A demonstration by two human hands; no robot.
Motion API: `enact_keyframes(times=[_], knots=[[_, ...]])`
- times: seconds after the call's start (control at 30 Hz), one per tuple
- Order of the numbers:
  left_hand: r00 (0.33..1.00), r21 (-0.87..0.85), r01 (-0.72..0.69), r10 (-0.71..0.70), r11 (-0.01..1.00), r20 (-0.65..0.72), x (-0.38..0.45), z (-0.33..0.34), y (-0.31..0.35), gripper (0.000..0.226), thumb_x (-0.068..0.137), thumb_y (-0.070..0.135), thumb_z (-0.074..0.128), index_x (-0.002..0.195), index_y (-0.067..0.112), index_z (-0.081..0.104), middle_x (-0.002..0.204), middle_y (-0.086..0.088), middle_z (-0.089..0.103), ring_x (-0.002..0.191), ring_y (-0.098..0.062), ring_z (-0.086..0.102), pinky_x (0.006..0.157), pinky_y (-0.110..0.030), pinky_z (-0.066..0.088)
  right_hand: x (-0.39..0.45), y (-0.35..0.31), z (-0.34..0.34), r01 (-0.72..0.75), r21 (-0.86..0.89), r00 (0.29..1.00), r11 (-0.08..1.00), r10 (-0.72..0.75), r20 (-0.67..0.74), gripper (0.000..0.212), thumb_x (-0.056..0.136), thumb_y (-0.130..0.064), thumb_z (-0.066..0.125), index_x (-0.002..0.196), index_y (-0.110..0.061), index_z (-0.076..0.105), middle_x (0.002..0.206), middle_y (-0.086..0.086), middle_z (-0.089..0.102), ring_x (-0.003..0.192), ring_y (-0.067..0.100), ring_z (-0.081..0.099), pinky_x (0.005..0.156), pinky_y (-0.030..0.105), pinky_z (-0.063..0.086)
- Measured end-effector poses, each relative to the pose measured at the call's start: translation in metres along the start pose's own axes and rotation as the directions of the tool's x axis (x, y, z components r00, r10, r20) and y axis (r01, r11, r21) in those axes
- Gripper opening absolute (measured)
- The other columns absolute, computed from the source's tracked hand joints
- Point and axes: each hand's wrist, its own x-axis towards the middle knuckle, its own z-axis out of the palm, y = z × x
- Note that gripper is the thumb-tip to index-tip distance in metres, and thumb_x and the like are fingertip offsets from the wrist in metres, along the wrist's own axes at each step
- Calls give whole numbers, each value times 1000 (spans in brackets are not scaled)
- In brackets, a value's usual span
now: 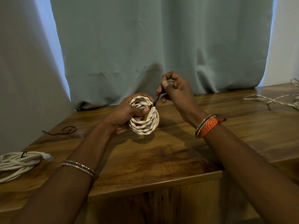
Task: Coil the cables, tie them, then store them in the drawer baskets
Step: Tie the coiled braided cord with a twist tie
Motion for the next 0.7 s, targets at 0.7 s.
enact_keyframes(times=[0.7], knots=[[969,-88,-74,51,993,-241,6,10,-3,34,64,-9,62,85,15,52,78,-7,58,55,-9,58,49,-16,47,-4,-5,-2,-191,435,973,880,227,-31,12,90,3,54,87,-8,54,82,10,64,65,12,61,63,23,56]])
